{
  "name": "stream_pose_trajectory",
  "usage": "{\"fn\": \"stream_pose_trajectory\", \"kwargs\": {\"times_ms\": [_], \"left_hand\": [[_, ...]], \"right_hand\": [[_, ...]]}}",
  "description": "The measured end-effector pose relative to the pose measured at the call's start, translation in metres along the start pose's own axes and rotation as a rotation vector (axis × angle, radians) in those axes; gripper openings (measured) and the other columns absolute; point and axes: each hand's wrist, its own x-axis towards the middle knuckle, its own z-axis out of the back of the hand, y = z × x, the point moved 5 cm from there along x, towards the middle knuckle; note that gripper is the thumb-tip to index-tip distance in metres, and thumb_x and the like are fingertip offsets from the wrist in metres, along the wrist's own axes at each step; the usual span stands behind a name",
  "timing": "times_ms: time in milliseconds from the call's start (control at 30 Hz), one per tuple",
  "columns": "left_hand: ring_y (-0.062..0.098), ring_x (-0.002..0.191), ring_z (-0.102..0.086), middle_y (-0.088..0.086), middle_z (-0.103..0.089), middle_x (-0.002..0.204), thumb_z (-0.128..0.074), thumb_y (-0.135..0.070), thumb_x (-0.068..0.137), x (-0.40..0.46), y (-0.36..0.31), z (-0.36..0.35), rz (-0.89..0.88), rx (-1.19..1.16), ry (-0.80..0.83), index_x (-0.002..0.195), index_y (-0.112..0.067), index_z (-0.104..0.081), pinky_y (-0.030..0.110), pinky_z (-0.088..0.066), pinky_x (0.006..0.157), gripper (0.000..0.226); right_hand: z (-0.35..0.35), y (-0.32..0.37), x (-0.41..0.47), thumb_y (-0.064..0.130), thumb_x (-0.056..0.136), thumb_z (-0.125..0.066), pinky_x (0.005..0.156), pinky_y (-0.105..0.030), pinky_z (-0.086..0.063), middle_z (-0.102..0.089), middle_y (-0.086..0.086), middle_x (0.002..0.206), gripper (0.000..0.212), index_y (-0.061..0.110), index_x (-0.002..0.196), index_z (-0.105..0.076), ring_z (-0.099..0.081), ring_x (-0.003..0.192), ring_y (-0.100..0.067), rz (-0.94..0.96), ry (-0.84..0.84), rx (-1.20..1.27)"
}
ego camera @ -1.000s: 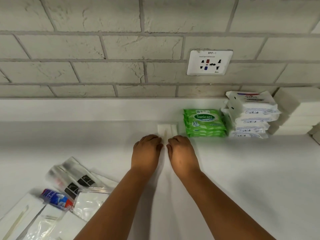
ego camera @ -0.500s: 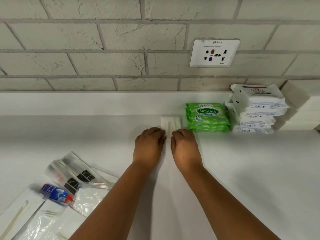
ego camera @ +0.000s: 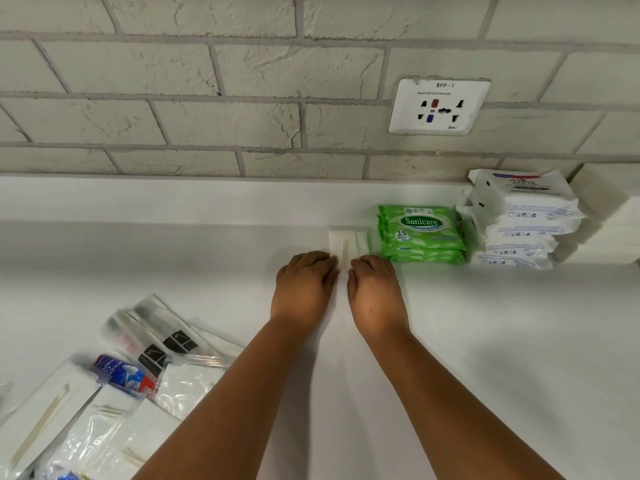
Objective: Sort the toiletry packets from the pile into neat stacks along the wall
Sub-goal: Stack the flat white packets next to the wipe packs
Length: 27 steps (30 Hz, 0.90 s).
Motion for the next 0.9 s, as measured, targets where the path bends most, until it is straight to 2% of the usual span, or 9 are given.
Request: {"fn": "stream_pose_trajectory", "kwargs": {"times_ms": [267,600,900], "left_hand": [[0.019,0.122,-0.051,-0.004,-0.062,0.128,-0.049,-0.032,0.098,-0.0003,-0.0009,0.0010,-0.001,0.019,0.012,0.123,-0.024,-0.065,0.034,-0.040,0.098,0.031],[0.021,0.120,-0.053,-0.003,-0.062,0.127,-0.050,-0.031,0.096,0.0004,0.0000,-0.0004,0.004,0.028,-0.003,0.122,-0.024,-0.065,0.037,-0.044,0.095,0.031],[0.019,0.122,-0.051,-0.004,-0.060,0.130,-0.050,-0.031,0.097,-0.0010,0.0003,0.0002,0.019,0.020,-0.004,0.125,-0.023,-0.062,0.034,-0.039,0.097,0.033]], "right_hand": [[-0.0005,-0.0008,0.0003,0.000,0.080,-0.063,0.075,-0.034,-0.051,-0.062,-0.012,0.086,0.006,0.004,0.082,-0.066,-0.058,0.083,-0.031,-0.011,0.016,0.007],[-0.0026,-0.0015,0.0010,0.001,0.081,-0.063,0.079,-0.036,-0.051,-0.062,-0.013,0.087,0.006,0.004,0.086,-0.067,-0.058,0.084,-0.032,-0.007,0.017,0.005],[-0.0051,-0.0032,0.0000,0.004,0.084,-0.061,0.081,-0.037,-0.049,-0.061,-0.012,0.089,0.007,0.004,0.088,-0.067,-0.057,0.087,-0.031,-0.008,0.016,0.003]]}}
